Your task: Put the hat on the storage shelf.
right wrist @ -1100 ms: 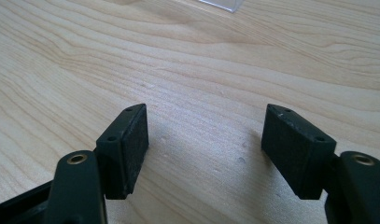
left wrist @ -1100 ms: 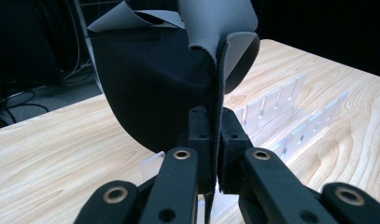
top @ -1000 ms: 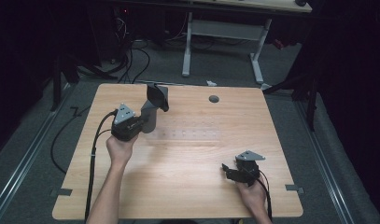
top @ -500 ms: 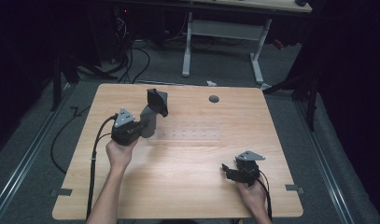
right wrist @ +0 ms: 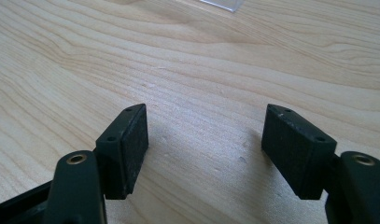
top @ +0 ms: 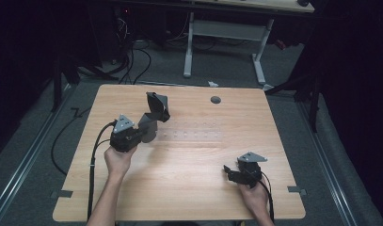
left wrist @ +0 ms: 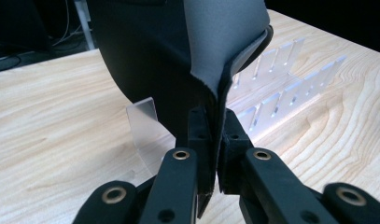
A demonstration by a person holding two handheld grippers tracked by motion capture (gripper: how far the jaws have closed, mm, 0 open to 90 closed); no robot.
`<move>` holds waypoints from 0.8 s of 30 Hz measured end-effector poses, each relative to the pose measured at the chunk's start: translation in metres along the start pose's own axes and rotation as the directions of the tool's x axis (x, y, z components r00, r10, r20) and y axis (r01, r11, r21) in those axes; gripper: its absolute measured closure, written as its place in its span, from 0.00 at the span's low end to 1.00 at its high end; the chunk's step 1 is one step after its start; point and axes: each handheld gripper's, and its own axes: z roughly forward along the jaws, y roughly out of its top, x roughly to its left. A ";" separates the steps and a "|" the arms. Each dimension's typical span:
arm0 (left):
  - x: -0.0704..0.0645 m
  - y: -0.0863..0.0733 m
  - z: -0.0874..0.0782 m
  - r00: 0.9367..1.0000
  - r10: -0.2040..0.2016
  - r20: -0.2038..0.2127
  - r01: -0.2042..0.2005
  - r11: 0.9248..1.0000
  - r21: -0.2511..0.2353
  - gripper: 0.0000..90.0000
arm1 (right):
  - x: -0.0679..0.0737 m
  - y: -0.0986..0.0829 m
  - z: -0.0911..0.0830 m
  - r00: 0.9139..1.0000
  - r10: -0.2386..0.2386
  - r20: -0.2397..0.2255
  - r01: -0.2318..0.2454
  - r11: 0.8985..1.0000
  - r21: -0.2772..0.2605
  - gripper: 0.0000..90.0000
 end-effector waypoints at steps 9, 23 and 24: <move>0.003 -0.003 -0.005 1.000 -0.023 -0.010 0.023 1.000 -0.016 0.95 | 0.000 0.000 0.000 1.000 0.001 0.000 -0.001 1.000 0.000 0.35; 0.009 -0.004 -0.011 0.998 -0.051 -0.034 0.051 0.999 -0.007 0.94 | 0.000 0.000 0.000 1.000 0.001 0.000 -0.001 1.000 0.000 0.35; 0.010 -0.004 -0.011 0.998 -0.050 -0.036 0.050 0.999 -0.006 0.94 | 0.000 0.000 0.000 1.000 0.001 0.000 -0.001 1.000 0.000 0.35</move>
